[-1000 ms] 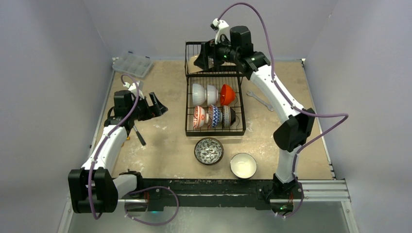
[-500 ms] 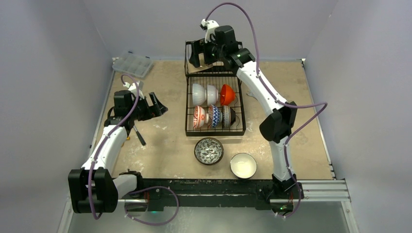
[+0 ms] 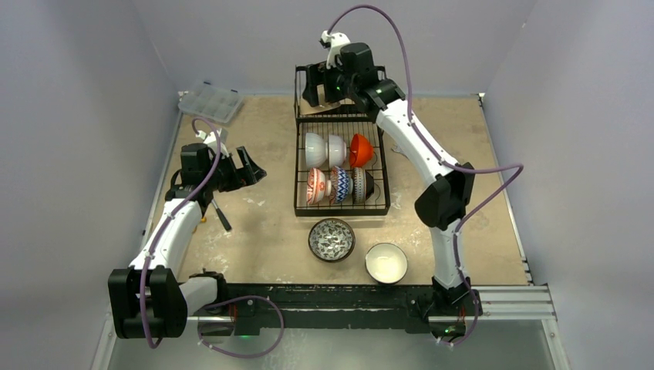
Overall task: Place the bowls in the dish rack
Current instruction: Adjust the bowl in the dish rack.
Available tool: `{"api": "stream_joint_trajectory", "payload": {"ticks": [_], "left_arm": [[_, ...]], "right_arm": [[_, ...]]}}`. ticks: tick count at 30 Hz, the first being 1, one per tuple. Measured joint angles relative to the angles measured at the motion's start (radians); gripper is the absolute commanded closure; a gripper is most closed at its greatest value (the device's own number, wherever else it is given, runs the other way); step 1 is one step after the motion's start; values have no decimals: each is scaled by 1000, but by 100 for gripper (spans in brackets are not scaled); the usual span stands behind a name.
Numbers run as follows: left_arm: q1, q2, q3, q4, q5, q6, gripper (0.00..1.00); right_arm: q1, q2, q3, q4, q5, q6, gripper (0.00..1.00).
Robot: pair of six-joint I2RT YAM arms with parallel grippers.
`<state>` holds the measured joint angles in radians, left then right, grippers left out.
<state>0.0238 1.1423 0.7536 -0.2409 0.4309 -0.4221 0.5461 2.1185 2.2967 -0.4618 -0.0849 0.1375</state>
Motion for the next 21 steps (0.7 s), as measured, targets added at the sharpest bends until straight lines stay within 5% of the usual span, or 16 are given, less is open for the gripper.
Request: {"api": "stream_joint_trajectory", "payload": {"ticks": [10, 21], "left_arm": [[0, 0, 0, 0, 0, 0, 13], [0, 0, 0, 0, 0, 0, 13]], "right_arm": [[-10, -109, -143, 57, 33, 31, 28], [-18, -150, -213, 84, -43, -16, 17]]}}
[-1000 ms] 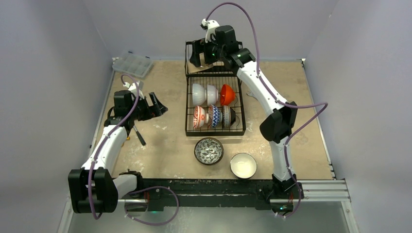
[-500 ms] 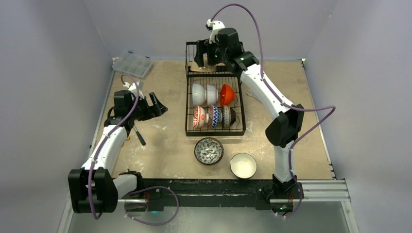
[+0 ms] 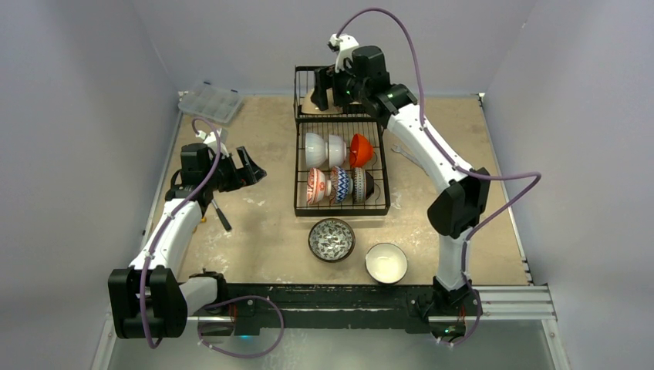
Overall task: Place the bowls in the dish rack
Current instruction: Adjust the bowl in the dish rack.
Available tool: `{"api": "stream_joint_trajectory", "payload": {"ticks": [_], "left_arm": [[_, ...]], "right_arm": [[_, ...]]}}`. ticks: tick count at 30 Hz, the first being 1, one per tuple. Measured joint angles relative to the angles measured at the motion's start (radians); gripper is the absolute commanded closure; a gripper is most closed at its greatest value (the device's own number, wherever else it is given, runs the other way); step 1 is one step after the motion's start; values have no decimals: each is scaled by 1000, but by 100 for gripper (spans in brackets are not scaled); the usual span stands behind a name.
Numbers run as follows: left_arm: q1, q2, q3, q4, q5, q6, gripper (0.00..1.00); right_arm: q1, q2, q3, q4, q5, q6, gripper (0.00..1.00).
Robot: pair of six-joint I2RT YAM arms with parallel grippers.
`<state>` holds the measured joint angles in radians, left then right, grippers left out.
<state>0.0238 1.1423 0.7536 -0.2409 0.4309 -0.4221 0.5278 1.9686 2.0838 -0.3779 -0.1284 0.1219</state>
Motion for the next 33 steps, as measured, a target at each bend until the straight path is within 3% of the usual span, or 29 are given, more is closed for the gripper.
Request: {"api": "stream_joint_trajectory", "payload": {"ticks": [9, 15, 22, 33], "left_arm": [[0, -2, 0, 0, 0, 0, 13], [0, -4, 0, 0, 0, 0, 13], [-10, -35, -14, 1, 11, -3, 13], [-259, -183, -98, -23, 8, -89, 21]], "right_arm": [[4, 23, 32, -19, -33, -43, 18], [5, 3, 0, -11, -32, -48, 2], [6, -26, -31, -37, -47, -51, 1], [6, -246, -228, -19, -93, 0, 1]]}}
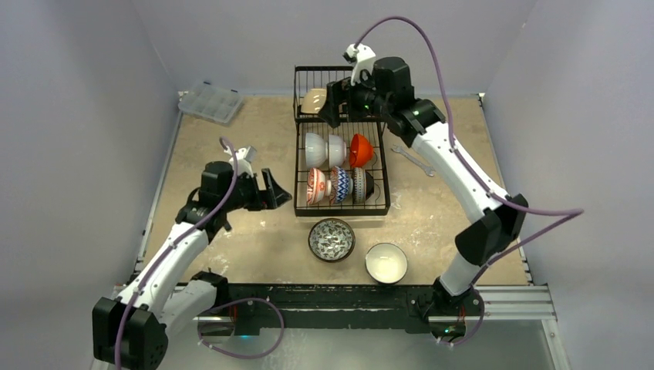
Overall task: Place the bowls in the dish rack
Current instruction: Adjust the bowl in the dish rack, then pick up the bowl from the center of the board.
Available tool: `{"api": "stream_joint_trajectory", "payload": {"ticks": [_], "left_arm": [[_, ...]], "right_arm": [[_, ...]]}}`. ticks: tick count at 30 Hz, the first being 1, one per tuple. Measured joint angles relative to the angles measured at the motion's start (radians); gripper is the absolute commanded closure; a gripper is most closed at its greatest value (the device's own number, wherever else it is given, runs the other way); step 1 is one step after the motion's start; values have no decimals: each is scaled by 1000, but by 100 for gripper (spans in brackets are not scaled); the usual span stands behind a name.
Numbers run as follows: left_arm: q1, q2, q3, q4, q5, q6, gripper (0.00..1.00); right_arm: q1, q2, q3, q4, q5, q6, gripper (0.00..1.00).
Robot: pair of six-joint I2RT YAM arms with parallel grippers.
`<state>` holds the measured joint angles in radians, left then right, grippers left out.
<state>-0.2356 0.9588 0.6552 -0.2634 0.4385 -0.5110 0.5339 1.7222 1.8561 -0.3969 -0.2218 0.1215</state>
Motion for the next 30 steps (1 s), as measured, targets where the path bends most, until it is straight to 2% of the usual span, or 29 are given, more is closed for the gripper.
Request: {"api": "stream_joint_trajectory", "payload": {"ticks": [5, 12, 18, 23, 30], "left_arm": [[-116, -57, -44, -14, -5, -79, 25], [-387, -11, -11, -7, -91, -163, 27], [-657, 187, 136, 19, -227, -164, 28], [-845, 418, 302, 21, -355, -127, 29], [-1006, 709, 510, -17, -525, -38, 29]], "right_arm": [[-12, -140, -167, 72, -47, 56, 1], [-132, -305, -497, 196, -229, 178, 1], [-287, -414, -669, 255, -351, 269, 1], [-386, -530, -744, 264, -364, 299, 1], [-458, -639, -846, 239, -299, 306, 1]]}}
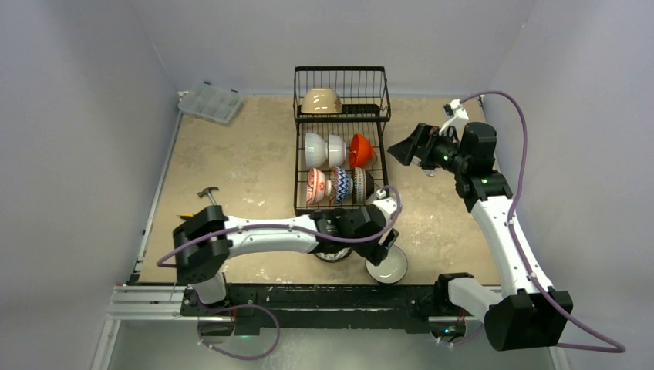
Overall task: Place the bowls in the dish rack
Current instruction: Pick up the bowl from the center of the board.
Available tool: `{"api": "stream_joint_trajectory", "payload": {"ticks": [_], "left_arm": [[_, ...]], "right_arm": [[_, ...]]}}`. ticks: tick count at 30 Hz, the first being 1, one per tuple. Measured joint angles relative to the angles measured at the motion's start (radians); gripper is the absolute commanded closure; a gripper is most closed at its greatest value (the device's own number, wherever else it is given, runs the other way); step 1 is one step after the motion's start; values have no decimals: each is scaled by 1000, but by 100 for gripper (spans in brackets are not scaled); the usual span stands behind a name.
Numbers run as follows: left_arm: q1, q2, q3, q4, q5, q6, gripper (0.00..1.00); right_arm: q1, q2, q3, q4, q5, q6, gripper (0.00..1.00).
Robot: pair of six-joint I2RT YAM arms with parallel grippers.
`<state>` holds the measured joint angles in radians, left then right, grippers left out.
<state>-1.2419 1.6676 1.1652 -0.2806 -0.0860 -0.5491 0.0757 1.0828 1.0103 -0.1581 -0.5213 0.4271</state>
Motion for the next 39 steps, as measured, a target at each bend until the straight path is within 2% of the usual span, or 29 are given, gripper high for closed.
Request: {"api": "stream_joint_trajectory", "payload": {"ticks": [5, 8, 14, 18, 25, 30, 33, 39], "left_arm": [[-39, 124, 42, -18, -71, 46, 35], [-51, 165, 49, -10, -91, 61, 44], [-61, 207, 50, -6, -100, 72, 72], [-62, 216, 51, 1, -100, 70, 100], [-62, 208, 55, 10, -69, 71, 100], [-39, 147, 54, 14, -26, 66, 100], [0, 79, 45, 40, 36, 51, 100], [200, -105, -43, 146, 163, -13, 100]], "right_arm": [[-6, -30, -43, -56, 63, -8, 1], [-6, -42, -48, -80, 88, -19, 1], [-7, -46, -48, -91, 105, -35, 1], [-9, -46, -43, -95, 108, -41, 1], [-10, -45, 12, -99, 89, -51, 1], [-10, -49, 55, -99, 51, -52, 1], [-10, -48, 75, -99, 21, -55, 1], [-10, -22, 108, -83, -83, -60, 1]]}}
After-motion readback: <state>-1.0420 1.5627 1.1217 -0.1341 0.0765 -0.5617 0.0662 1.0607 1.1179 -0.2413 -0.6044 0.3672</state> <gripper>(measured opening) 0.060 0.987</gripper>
